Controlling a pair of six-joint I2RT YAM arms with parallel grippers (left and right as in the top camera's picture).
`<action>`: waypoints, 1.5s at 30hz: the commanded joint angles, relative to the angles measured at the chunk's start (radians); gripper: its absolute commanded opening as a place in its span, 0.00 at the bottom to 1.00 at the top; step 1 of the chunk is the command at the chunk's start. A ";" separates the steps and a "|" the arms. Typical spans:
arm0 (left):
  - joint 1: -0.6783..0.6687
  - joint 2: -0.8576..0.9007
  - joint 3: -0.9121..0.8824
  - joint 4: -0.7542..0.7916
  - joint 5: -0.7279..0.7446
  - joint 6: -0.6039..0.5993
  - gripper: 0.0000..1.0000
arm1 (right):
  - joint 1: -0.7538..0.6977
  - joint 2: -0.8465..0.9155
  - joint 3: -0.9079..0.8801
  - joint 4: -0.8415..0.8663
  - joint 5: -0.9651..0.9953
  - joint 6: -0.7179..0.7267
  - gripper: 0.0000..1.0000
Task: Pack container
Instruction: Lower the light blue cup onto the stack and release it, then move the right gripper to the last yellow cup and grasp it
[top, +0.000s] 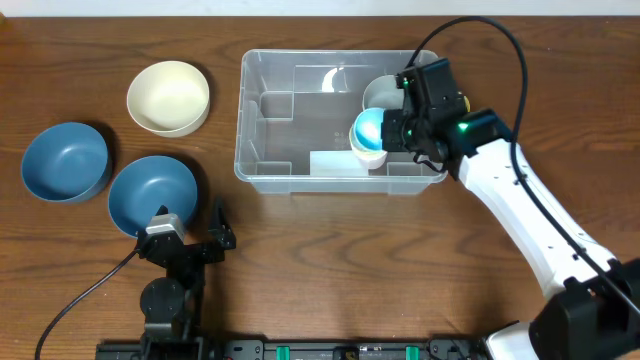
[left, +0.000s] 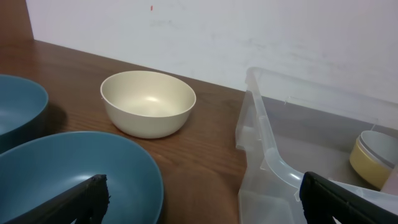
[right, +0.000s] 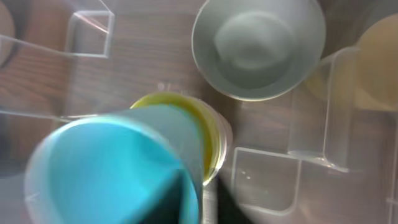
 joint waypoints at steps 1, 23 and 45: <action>0.004 -0.006 -0.028 -0.025 -0.002 -0.009 0.98 | 0.005 0.007 0.008 0.005 0.008 0.007 0.41; 0.004 -0.006 -0.028 -0.025 -0.002 -0.009 0.98 | -0.262 0.018 0.156 -0.065 0.071 0.013 0.72; 0.004 -0.006 -0.028 -0.025 -0.002 -0.009 0.98 | -0.389 0.320 0.156 -0.032 0.075 0.034 0.61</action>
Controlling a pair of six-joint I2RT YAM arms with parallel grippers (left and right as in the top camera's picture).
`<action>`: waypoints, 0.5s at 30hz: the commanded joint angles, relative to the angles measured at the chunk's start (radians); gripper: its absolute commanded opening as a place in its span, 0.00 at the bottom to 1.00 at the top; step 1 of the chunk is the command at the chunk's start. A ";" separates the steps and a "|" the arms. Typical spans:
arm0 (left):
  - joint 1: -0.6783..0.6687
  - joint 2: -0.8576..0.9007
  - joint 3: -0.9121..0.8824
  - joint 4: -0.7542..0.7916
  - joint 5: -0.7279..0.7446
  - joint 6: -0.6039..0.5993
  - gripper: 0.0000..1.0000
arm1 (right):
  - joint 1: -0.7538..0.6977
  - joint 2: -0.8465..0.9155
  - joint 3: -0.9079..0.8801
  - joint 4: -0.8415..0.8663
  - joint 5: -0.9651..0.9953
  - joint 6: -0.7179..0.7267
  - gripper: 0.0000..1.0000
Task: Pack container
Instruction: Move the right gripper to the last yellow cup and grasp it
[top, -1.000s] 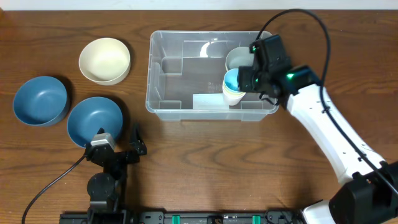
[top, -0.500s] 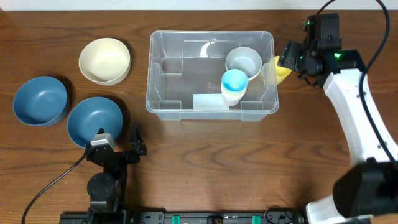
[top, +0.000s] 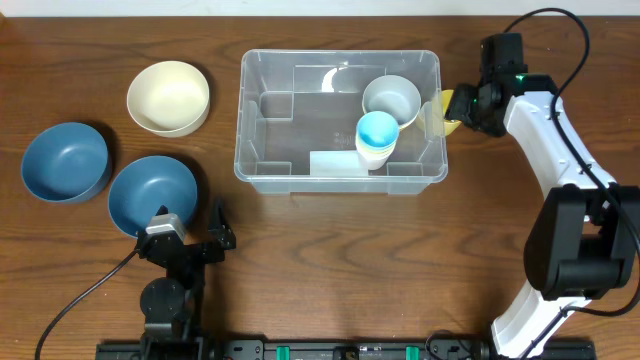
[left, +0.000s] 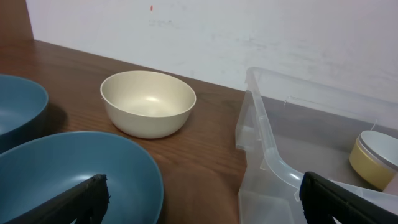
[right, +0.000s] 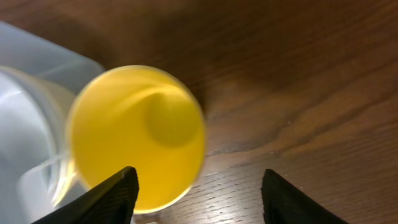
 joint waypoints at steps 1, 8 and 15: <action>0.004 -0.006 -0.028 -0.025 -0.002 -0.009 0.98 | -0.019 0.027 0.010 0.000 0.011 0.019 0.57; 0.004 -0.006 -0.028 -0.025 -0.002 -0.009 0.98 | -0.024 0.072 0.010 -0.006 0.010 0.019 0.45; 0.004 -0.006 -0.028 -0.025 -0.002 -0.009 0.98 | -0.024 0.081 0.010 0.001 0.011 0.019 0.26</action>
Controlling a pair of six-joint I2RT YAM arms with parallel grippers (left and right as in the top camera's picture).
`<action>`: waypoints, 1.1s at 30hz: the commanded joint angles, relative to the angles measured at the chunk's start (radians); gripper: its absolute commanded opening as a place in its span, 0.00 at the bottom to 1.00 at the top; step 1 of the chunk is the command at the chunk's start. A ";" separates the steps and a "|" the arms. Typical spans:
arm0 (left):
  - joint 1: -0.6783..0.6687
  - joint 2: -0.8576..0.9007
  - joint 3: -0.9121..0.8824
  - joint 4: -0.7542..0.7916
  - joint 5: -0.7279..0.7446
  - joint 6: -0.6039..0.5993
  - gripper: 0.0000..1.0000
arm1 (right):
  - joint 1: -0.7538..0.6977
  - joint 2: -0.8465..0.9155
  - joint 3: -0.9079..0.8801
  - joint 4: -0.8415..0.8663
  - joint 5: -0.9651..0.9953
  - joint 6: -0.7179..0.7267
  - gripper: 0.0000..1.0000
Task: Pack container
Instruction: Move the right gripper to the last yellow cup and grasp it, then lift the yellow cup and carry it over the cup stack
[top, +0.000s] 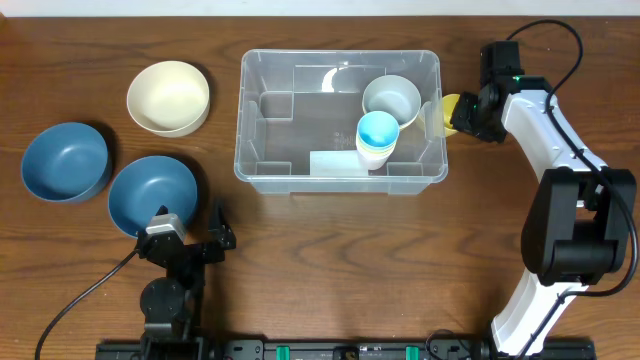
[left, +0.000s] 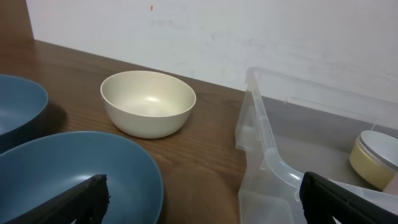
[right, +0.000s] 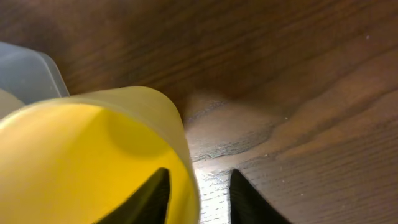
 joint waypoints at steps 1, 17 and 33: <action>0.004 -0.006 -0.028 -0.026 -0.002 -0.009 0.98 | -0.006 0.005 0.010 0.001 0.010 0.003 0.19; 0.004 -0.006 -0.028 -0.026 -0.002 -0.009 0.98 | -0.100 -0.149 0.013 -0.092 0.005 0.018 0.01; 0.004 -0.006 -0.028 -0.026 -0.002 -0.009 0.98 | 0.140 -0.513 0.013 -0.095 -0.132 -0.072 0.01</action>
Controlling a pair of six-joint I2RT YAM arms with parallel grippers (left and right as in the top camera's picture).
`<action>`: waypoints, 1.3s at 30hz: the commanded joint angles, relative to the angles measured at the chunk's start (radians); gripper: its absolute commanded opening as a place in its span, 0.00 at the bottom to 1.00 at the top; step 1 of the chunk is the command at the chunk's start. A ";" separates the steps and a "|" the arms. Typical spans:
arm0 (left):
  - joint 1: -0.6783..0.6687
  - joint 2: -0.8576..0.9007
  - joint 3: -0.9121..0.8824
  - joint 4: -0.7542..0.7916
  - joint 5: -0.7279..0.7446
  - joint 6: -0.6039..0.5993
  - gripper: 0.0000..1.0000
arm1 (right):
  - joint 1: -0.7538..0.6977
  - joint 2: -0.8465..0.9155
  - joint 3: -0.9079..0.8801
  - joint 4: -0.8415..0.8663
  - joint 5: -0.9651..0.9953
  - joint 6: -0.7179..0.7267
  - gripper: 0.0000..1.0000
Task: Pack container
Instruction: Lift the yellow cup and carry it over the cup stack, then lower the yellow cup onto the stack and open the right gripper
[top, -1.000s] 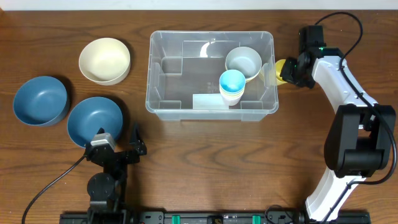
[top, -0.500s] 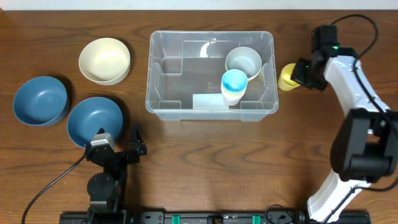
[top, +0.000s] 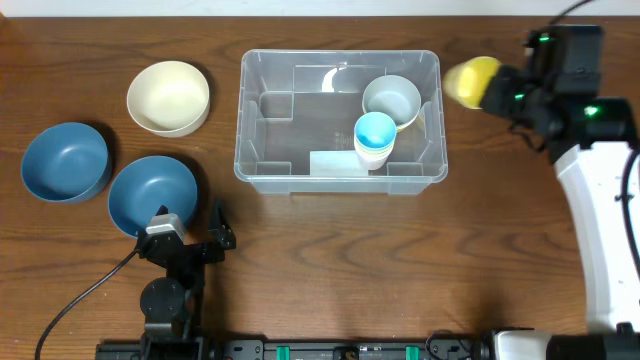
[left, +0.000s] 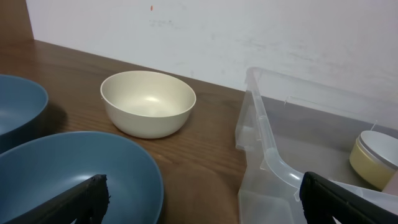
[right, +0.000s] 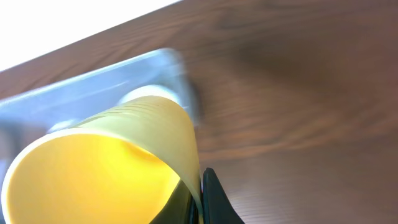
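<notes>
The clear plastic container (top: 255, 165) stands mid-table and holds a grey-white bowl (top: 391, 99) and a stack of cups with a light blue one (top: 375, 133) on top. My right gripper (right: 200, 199) is shut on the rim of a yellow cup (top: 471, 80), lifted to the right of the container (right: 93, 90). The yellow cup (right: 118, 168) fills the right wrist view. My left gripper (left: 199, 196) rests open low at the front left, by a blue bowl (left: 68, 177).
A cream bowl (top: 168, 96) and two blue bowls (top: 65, 160) (top: 152, 193) stand left of the container. Bare wooden table (top: 520, 250) lies right of and in front of it.
My right gripper, which had its fingers around the yellow cup's rim on the table beside the container, has shut on it and now holds it raised off the table. The left arm is unchanged.
My right gripper was inside the container at the light blue cup on the stack. Then it was outside, open over the yellow cup right of the container, then down at its rim. It now holds that cup lifted.
</notes>
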 joint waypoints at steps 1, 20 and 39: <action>0.004 -0.006 -0.028 -0.025 -0.002 -0.009 0.98 | 0.105 -0.005 0.006 0.002 -0.021 -0.027 0.01; 0.004 -0.006 -0.028 -0.025 -0.002 -0.009 0.98 | 0.327 0.089 0.090 -0.084 0.078 -0.023 0.05; 0.004 -0.006 -0.028 -0.025 -0.002 -0.009 0.98 | 0.314 0.215 0.361 -0.358 0.169 -0.076 0.01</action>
